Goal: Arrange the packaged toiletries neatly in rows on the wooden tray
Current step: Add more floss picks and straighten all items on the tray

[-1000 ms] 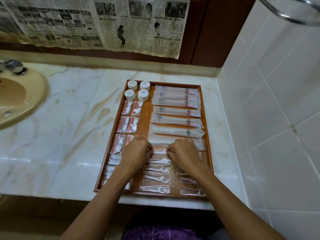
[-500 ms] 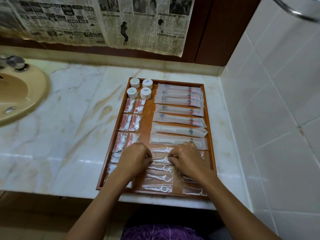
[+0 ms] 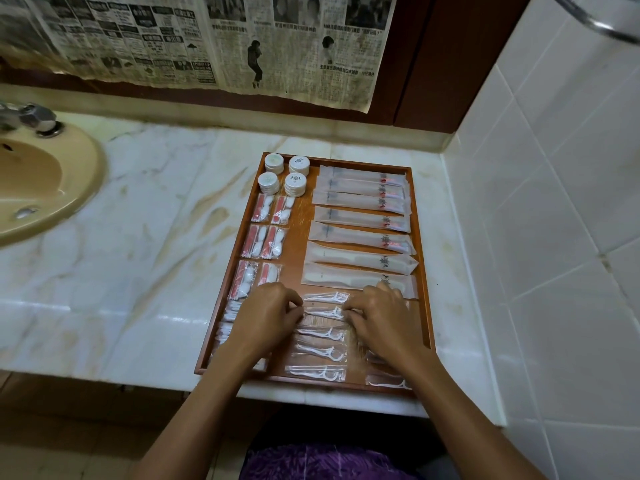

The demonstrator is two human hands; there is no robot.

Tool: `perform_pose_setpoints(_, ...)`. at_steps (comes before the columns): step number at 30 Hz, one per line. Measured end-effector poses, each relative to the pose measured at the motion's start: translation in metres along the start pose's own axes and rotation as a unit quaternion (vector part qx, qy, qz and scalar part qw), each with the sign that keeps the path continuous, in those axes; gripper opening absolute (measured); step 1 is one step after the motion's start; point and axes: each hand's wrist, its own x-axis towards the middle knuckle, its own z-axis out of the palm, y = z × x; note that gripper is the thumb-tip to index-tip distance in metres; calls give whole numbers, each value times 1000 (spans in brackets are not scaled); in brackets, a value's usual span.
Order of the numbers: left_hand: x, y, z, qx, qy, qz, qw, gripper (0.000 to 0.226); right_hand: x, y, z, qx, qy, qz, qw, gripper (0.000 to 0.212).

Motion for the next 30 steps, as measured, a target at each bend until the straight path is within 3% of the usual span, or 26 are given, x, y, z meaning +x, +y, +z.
perform_pose_setpoints(9,-15,2,-1,15,-38,19,999,15,-9,-8,9,-18,-63,-32,997,21)
perform_pose_setpoints(24,-19,4,-9,-3,-40,15,999,19,-15,-10,0,22,-38,-16,999,18)
perform_pose_setpoints(30,-34,8,-6,41,-77,38,995,13,-23,-14,6,19,-104,-57,993,16)
